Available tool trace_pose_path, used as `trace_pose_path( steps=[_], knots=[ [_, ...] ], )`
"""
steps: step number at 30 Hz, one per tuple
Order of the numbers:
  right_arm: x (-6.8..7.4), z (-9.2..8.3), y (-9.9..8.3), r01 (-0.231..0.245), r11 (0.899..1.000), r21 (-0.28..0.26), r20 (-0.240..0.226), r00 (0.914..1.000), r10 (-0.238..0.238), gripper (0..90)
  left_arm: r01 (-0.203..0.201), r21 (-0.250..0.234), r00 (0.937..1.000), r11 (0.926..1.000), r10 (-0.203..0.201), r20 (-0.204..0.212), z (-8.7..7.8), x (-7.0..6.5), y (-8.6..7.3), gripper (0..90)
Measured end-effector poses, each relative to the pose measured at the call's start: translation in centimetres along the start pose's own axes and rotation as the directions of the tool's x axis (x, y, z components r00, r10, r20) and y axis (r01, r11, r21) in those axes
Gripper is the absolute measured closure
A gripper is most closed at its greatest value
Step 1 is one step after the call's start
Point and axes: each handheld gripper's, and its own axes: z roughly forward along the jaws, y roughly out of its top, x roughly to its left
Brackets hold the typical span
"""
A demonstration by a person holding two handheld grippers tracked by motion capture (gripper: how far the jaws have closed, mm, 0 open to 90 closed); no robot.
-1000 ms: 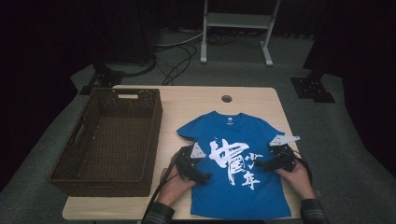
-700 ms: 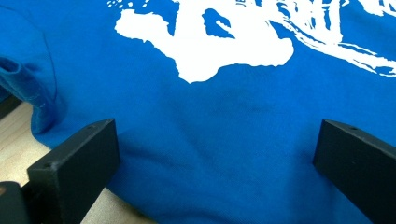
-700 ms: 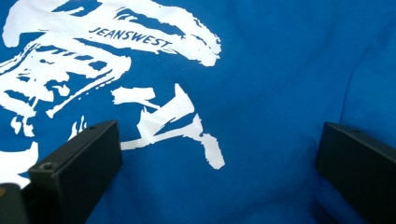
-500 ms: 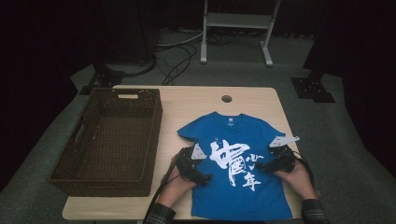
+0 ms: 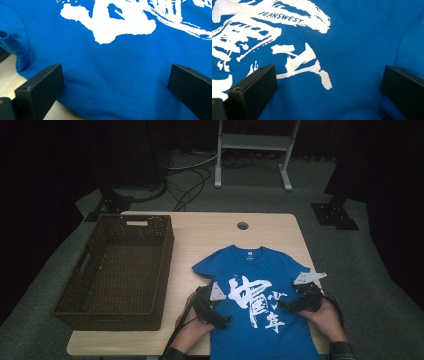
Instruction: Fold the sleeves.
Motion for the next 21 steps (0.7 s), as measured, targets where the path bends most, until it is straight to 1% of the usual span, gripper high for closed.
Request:
trace_pose_path(
  steps=[3,5,11,13,14,21],
  knots=[
    [0.3,-0.3,-0.3,-0.007,1.0,0.002,0.002,1.0,0.007,0.0,-0.003,-0.003,1.0,1.0,0.003,0.005,-0.2,-0.5,-0.2,0.2],
    [0.6,-0.5,-0.4,-0.003,1.0,0.007,0.004,1.0,0.003,0.0,-0.003,-0.005,1.0,1.0,0.003,0.006,-0.3,-0.8,-0.4,0.2],
    [1.4,-1.0,-0.9,-0.014,1.0,0.013,0.009,0.9999,0.014,0.0,-0.007,-0.006,0.9999,1.0,0.007,0.008,-0.6,-1.4,-0.7,0.2],
    [1.6,-1.1,-1.0,-0.007,1.0,0.018,0.012,0.9999,0.006,0.0,-0.009,-0.006,0.9999,0.9999,0.009,0.009,-0.8,-1.7,-0.9,0.2],
    [1.8,-1.2,-1.1,-0.016,1.0,0.013,0.011,0.9998,0.016,0.0,-0.01,-0.006,0.9999,0.9999,0.011,0.01,-0.9,-1.9,-0.9,0.2],
    [2.8,-1.6,-1.7,-0.017,1.0,-0.001,0.012,0.9998,0.017,0.0,-0.015,-0.006,0.9998,0.9999,0.015,0.014,-1.5,-2.8,-1.5,0.2]
  ],
)
